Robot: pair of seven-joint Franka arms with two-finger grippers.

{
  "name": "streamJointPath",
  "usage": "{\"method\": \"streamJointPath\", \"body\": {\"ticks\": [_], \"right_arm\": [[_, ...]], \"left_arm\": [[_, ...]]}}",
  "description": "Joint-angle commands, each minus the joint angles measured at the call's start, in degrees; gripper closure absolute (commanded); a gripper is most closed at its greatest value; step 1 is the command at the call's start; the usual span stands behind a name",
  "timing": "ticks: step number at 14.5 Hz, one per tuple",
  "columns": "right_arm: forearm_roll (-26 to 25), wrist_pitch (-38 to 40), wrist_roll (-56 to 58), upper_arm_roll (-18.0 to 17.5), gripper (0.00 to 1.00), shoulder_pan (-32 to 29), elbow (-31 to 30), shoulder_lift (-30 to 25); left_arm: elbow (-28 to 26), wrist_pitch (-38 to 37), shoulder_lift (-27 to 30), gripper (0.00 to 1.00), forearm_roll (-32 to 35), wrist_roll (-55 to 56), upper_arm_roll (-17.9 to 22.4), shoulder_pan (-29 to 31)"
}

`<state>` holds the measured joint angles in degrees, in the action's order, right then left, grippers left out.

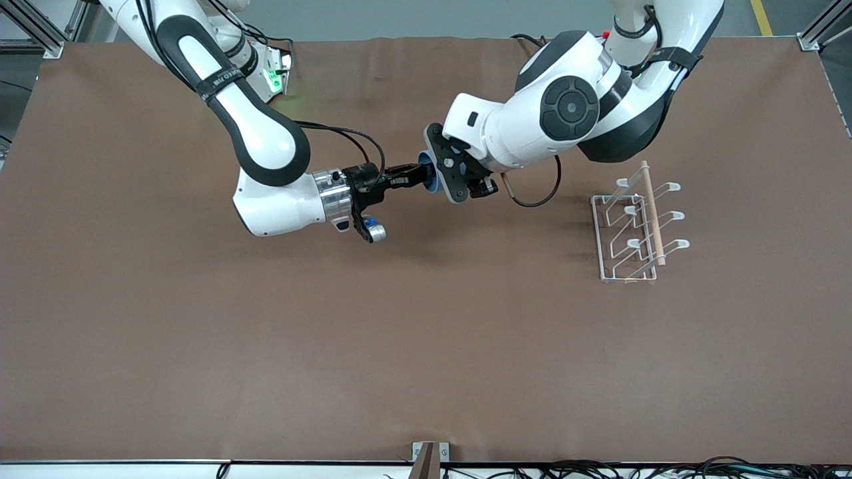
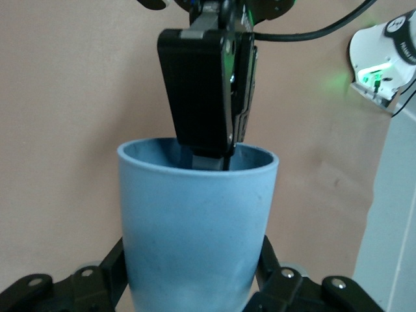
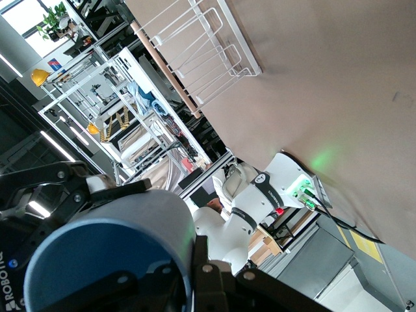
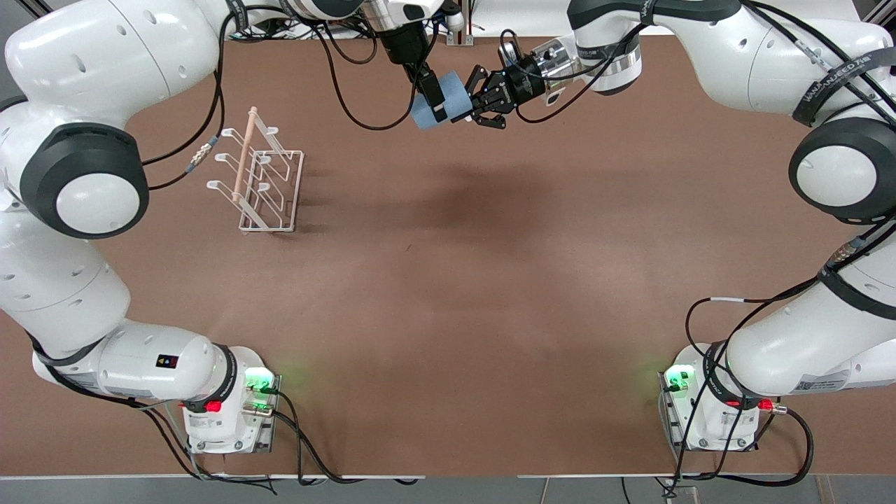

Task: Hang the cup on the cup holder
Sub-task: 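Carry the cup toward the holder while the right gripper opens, withdraws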

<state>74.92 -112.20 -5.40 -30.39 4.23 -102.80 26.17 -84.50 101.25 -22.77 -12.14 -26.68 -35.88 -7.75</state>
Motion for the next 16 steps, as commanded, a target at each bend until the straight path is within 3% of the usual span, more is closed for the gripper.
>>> {"method": "streamJointPath", "body": {"ticks": [1, 4, 6, 7, 9, 12, 16], "right_arm": [[0.9, 0.2, -1.1, -1.4, 0.0, -1.3, -1.4, -2.5], [0.1, -0.4, -4.8, -0.7, 0.0, -2.2, -1.7, -5.4], [-6.8, -1.0, -9.5, 0.4, 0.0, -4.0, -2.0, -8.8], [-12.5, -1.0, -12.3, 2.6, 0.0, -4.1, -2.0, -10.2], [-22.1, -0.9, -16.0, 6.2, 0.0, -4.1, -2.0, -12.5], [-42.5, -0.3, -18.7, 12.0, 0.0, -4.2, -1.7, -14.9], [-65.5, 0.0, -17.3, 21.1, 0.0, -4.4, 1.7, -16.0]], "left_arm": [[0.6, -2.9, 0.2, 0.88, 5.1, -0.9, -0.2, 0.3], [0.7, -7.6, 1.1, 0.92, 11.4, -2.9, 0.0, 0.7], [0.7, -12.3, 2.3, 0.93, 17.1, -3.9, 0.0, 1.3], [0.6, -14.1, 2.8, 1.0, 22.9, -7.0, -0.2, 1.1], [0.5, -19.0, 3.2, 1.0, 35.6, -14.5, -1.7, 0.3], [-0.5, -28.1, 2.5, 0.99, 43.9, -15.2, -2.1, 0.8], [-6.3, -30.4, -0.4, 0.97, 58.2, -15.0, -1.9, 1.0]]}}
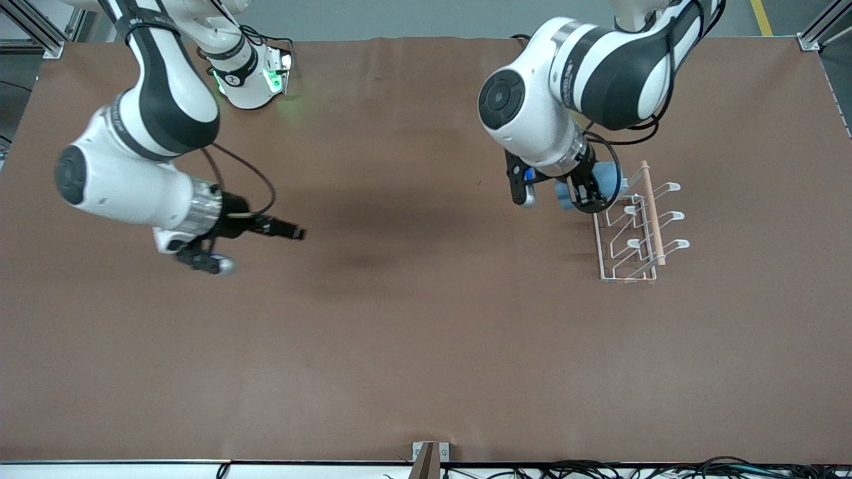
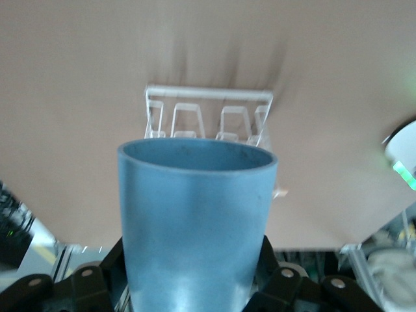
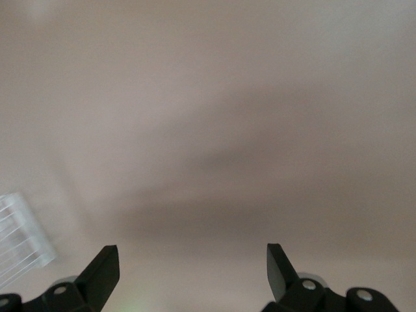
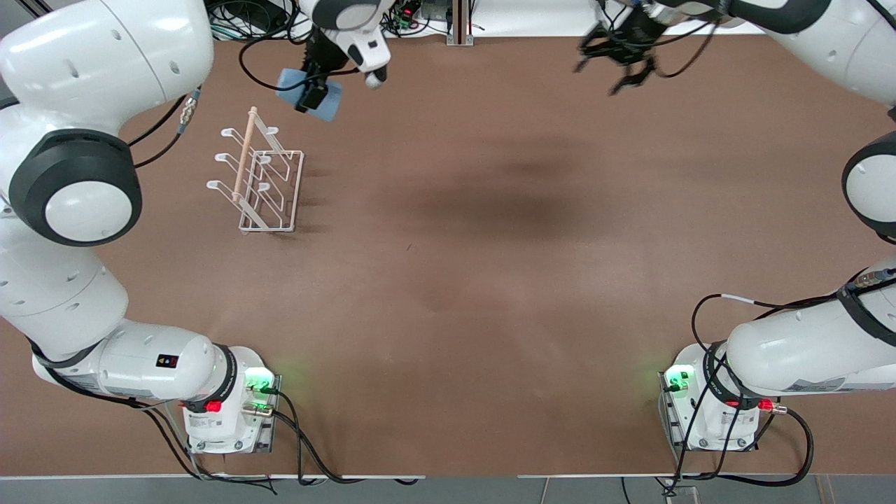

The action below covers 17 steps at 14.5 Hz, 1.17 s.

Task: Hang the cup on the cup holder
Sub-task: 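Carry the cup toward the holder while the right gripper opens, withdraws, then lower the cup onto a white hook with the left gripper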

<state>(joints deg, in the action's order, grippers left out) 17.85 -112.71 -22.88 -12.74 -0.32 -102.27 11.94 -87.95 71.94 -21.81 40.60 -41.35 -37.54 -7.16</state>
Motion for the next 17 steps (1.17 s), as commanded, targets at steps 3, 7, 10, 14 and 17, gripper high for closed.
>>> {"method": "streamJointPath", "body": {"ticks": [3, 7, 10, 14, 17], "right_arm": [[-18.5, 5.3, 6.2, 8.0, 0.0, 0.1, 6.2, -3.3], [-18.7, 12.2, 18.6, 14.5, 0.0, 0.1, 10.5, -7.7], [-18.7, 19.8, 19.6, 16.6, 0.0, -0.1, 14.9, -9.8], [-17.9, 22.8, 19.9, 17.3, 0.0, -1.4, 14.6, -11.8], [-18.6, 23.6, 20.4, 16.9, 0.0, -0.9, 14.7, -12.0]], "left_arm": [[-5.6, -3.2, -4.6, 0.99, 15.1, -0.3, 0.2, 1.0], [-6.5, -5.2, -9.5, 1.0, 23.7, 0.4, 1.1, 1.9], [-7.0, -6.5, -12.7, 0.99, 27.2, 2.6, 3.6, 0.8], [-7.1, -6.6, -17.4, 0.96, 30.7, 4.8, 3.9, -0.1], [-7.9, -9.0, -21.2, 0.94, 33.0, 7.9, 4.0, -0.6]]}}
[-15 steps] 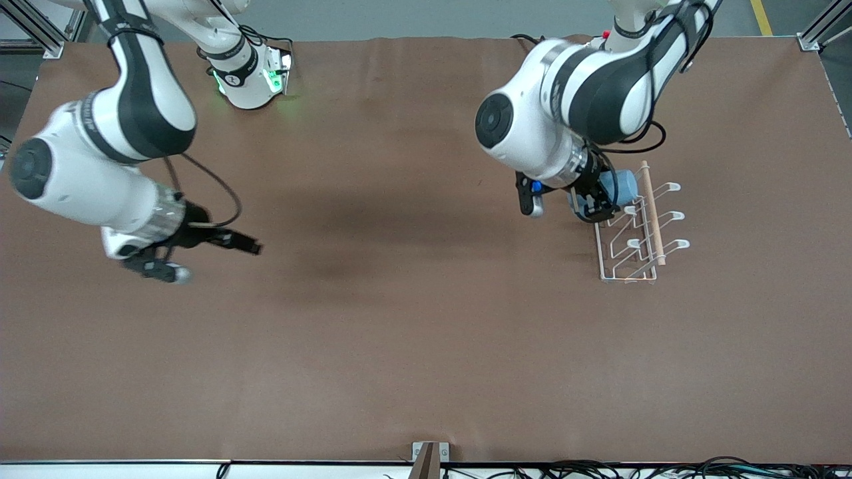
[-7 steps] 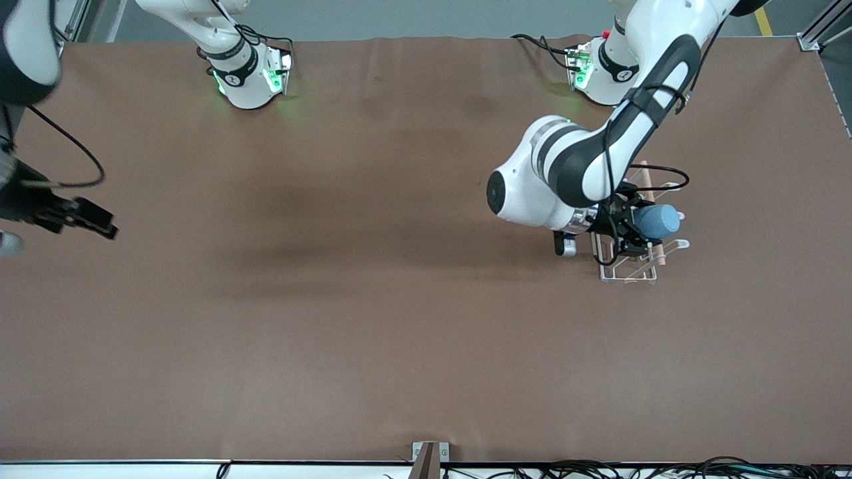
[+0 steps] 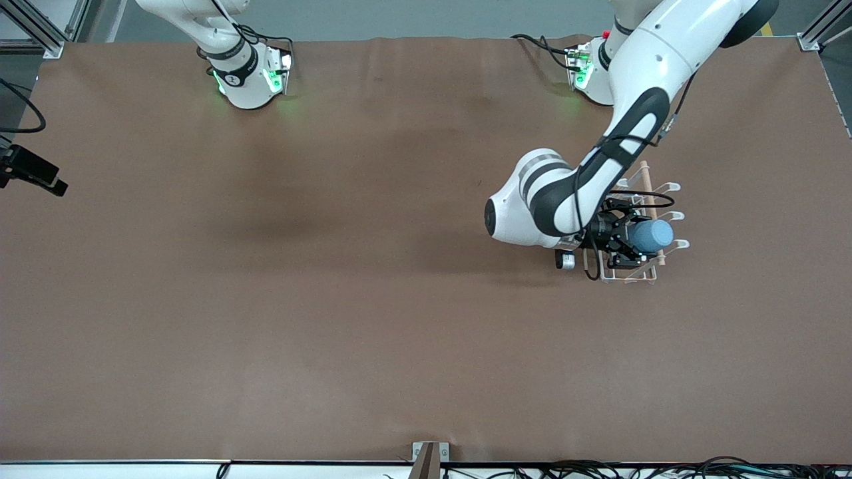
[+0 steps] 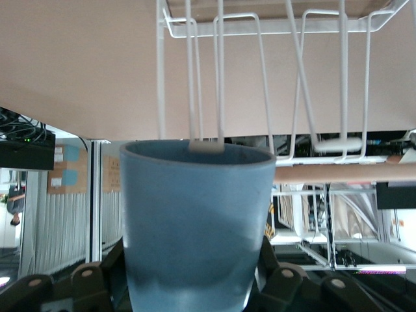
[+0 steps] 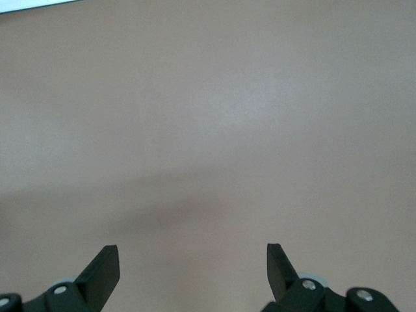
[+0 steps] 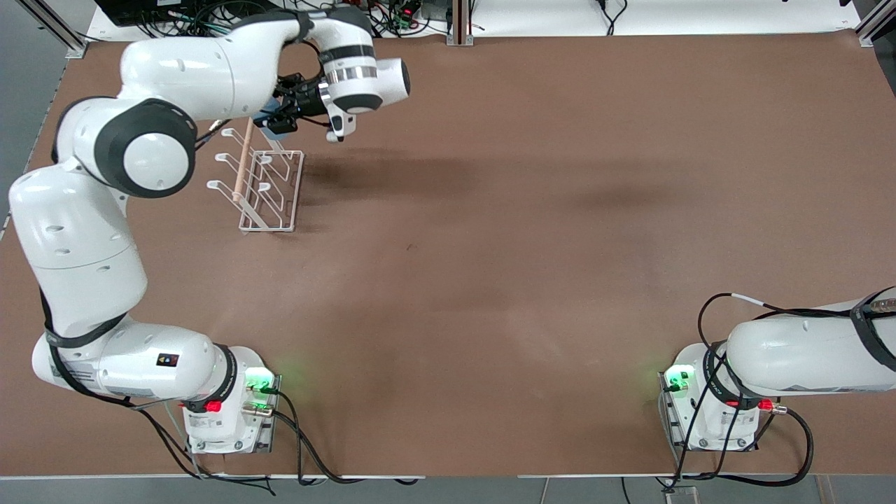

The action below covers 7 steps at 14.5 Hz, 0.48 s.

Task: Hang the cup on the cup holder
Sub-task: 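Lower the cup onto a white hook with the left gripper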

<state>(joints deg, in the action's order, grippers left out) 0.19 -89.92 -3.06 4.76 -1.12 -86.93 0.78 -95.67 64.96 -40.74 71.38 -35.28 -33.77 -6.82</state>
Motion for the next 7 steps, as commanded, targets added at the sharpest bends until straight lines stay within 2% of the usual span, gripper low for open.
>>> {"method": "streamJointPath", "body": {"ticks": [1, 3, 4, 5, 7], "right_arm": [[-0.9, 0.9, 0.6, -0.6, 0.0, -0.2, -0.6, -0.9], [-0.9, 1.0, 0.6, -0.6, 0.0, -0.2, -0.5, -0.9], [-0.9, 1.1, 0.6, -0.5, 0.0, -0.2, -0.5, -0.9], [-0.9, 1.1, 0.6, -0.6, 0.0, -0.2, -0.5, -0.9], [-0.9, 1.1, 0.6, -0.6, 0.0, -0.2, -0.5, -0.9]], "left_arm": [[-0.1, -2.4, -3.4, 0.93, 2.6, 2.3, 0.3, -1.5], [-0.1, -2.5, -4.8, 0.91, 3.7, 2.4, 0.6, -1.6], [0.0, -2.5, -4.9, 0.83, 3.7, 2.6, 0.6, -1.6], [0.0, -2.6, -4.9, 0.58, 3.1, 3.4, 0.6, -1.5], [0.8, -2.6, -4.2, 0.21, 1.7, 4.7, 0.5, -1.4]]}}
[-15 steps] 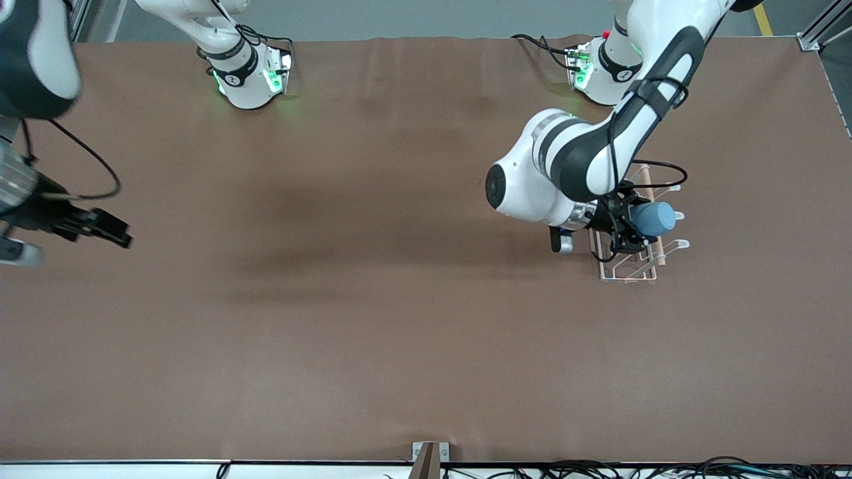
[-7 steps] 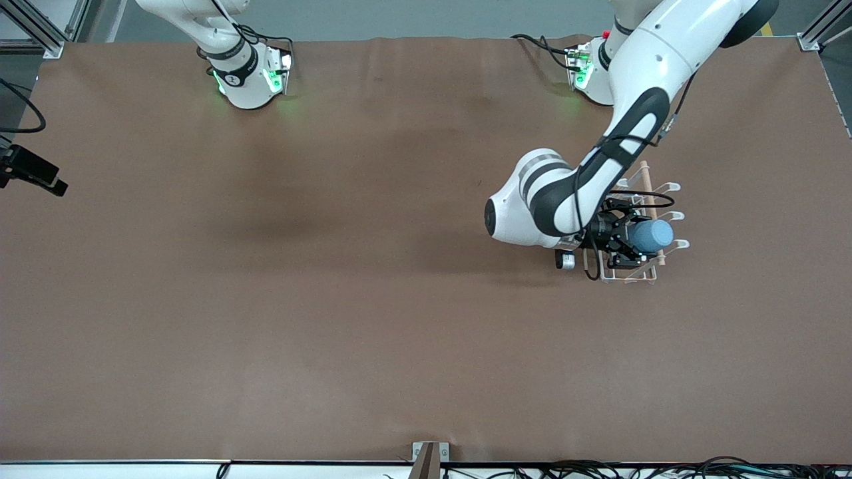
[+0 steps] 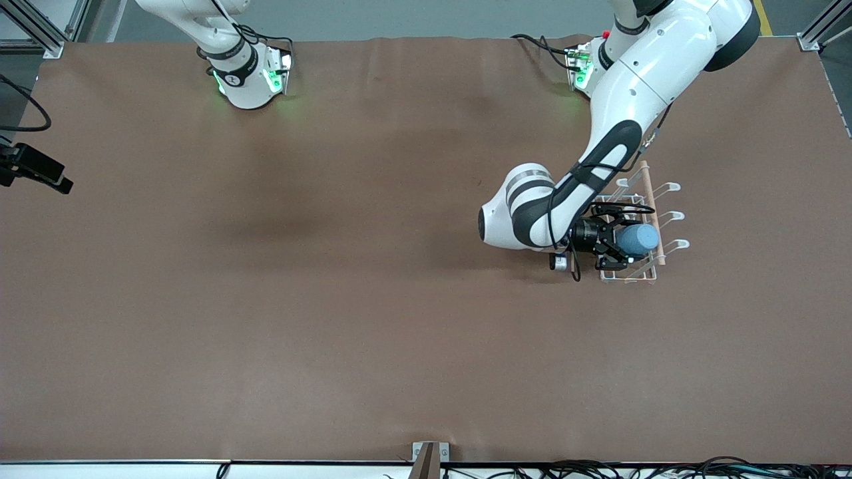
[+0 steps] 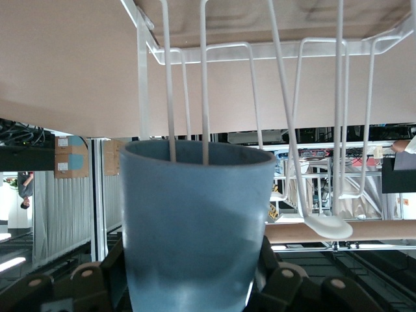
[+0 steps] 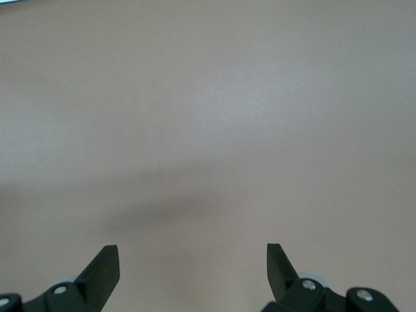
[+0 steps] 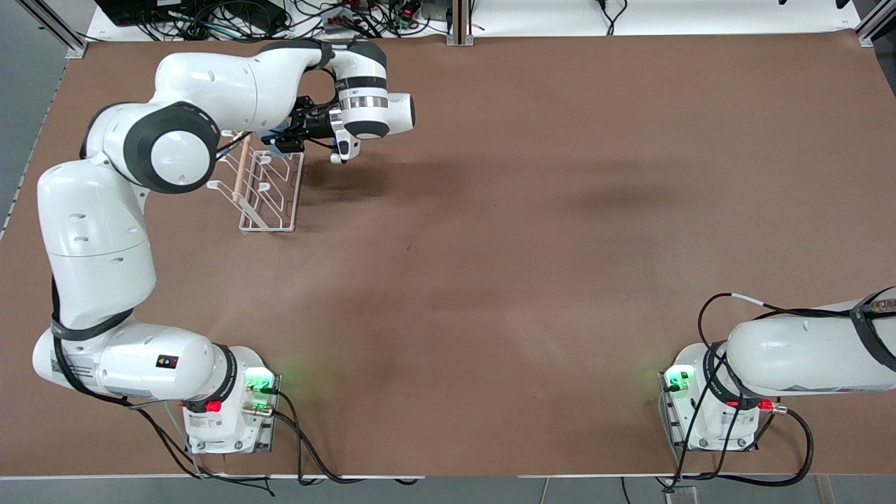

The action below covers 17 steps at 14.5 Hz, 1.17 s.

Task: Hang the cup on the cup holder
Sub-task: 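Lower the cup onto a white hook with the left gripper, then open the left gripper and lift it away from the cup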

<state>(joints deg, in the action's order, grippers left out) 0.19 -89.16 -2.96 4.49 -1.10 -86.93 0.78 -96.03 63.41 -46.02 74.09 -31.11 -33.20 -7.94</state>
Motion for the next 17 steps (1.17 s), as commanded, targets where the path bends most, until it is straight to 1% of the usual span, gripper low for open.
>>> {"method": "streamJointPath", "body": {"ticks": [1, 2, 4, 5, 7, 8, 9, 10, 11, 12, 13, 14, 16, 17], "right_arm": [[-0.9, 0.4, 0.5, -0.4, 0.0, -0.2, -0.5, -0.9], [-0.9, 0.4, 0.5, -0.4, 0.0, -0.2, -0.5, -0.9], [-0.9, 0.3, 0.4, -0.4, 0.0, -0.2, -0.5, -0.9], [-0.9, 0.3, 0.3, -0.4, 0.0, -0.2, -0.5, -0.9], [-0.9, 0.3, 0.3, -0.4, 0.0, -0.2, -0.5, -0.9], [-0.9, 0.1, 0.4, -0.4, 0.0, -0.2, -0.5, -0.7], [-0.9, 0.0, 0.4, -0.4, 0.0, -0.2, -0.5, -0.7], [-0.9, -0.2, 0.3, -0.4, 0.0, -0.2, -0.4, -0.7], [-0.9, -0.2, 0.3, -0.4, 0.0, -0.1, -0.4, -0.7], [-0.8, -0.2, 0.3, -0.4, 0.0, -0.1, -0.4, -0.7], [-0.8, -0.2, 0.3, -0.4, 0.0, -0.1, -0.4, -0.7], [-0.8, -0.1, 0.3, -0.4, 0.0, -0.1, -0.4, -0.7], [-0.8, -0.1, 0.3, -0.4, 0.0, 0.0, -0.4, -0.7], [-0.8, -0.1, 0.3, -0.4, 0.0, 0.0, -0.4, -0.7]], "left_arm": [[2.3, -1.1, 1.7, 0.06, -2.9, 1.9, 0.0, -0.1], [5.1, -1.1, 1.9, 0.0, -4.7, 4.3, 0.1, 0.2], [7.7, -1.1, 2.8, 0.0, -5.4, 10.2, 0.8, 0.4], [9.3, -1.1, 3.6, 0.0, -7.8, 15.7, 0.9, 0.6], [10.2, -0.6, 5.4, 0.0, -13.1, 24.5, 1.5, 0.8], [11.0, 0.7, 7.0, 0.0, -15.1, 26.1, 1.6, 1.4], [11.7, 3.7, 9.1, 0.0, -18.4, 26.8, 1.6, 1.6], [11.8, 6.4, 11.9, 0.0, -21.8, 27.4, 3.2, 1.6], [11.8, 9.8, 15.4, 0.0, -25.9, 29.0, 6.2, 1.5], [11.6, 14.5, 19.2, 0.0, -32.9, 31.2, 9.2, 1.5], [11.2, 17.8, 22.0, 0.0, -37.9, 33.3, 12.4, 1.3], [11.2, 19.4, 24.1, 0.0, -41.7, 34.9, 14.7, 1.1], [11.0, 21.3, 28.4, 0.0, -47.5, 35.2, 16.7, 2.0], [11.0, 22.3, 30.4, 0.0, -50.9, 35.2, 18.3, 2.9]]}}
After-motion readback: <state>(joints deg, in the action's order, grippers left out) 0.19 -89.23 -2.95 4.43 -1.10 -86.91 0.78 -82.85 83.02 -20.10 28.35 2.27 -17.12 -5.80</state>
